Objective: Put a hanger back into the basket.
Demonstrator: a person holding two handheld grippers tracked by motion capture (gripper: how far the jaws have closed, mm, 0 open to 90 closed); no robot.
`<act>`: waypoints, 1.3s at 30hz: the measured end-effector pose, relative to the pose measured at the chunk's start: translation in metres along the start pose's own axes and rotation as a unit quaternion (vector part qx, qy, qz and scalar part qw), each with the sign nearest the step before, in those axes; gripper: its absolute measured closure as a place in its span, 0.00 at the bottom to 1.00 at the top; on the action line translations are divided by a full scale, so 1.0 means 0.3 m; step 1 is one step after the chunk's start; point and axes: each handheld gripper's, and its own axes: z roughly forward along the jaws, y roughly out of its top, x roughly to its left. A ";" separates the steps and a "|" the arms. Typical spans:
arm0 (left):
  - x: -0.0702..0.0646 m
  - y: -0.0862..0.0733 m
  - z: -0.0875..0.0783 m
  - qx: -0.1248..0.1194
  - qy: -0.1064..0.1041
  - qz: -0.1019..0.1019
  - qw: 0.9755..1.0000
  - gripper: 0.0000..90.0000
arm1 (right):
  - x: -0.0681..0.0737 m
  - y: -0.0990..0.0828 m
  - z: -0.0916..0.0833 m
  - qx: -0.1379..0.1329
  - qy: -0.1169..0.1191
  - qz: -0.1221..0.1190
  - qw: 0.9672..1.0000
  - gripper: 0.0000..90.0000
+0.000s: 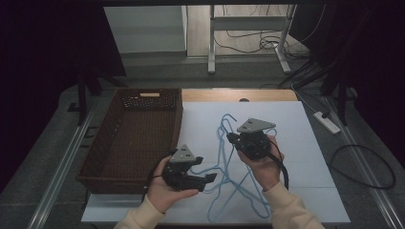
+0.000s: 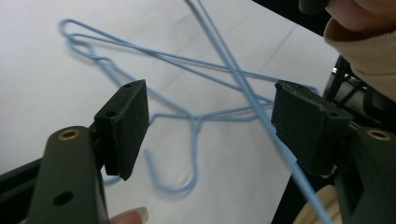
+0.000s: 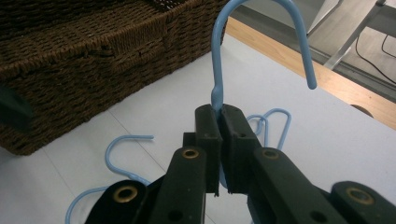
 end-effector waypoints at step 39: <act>-0.002 0.039 0.045 0.005 -0.013 -0.041 0.999 0.96 | 0.007 0.021 -0.137 -0.097 0.015 0.023 0.995 0.94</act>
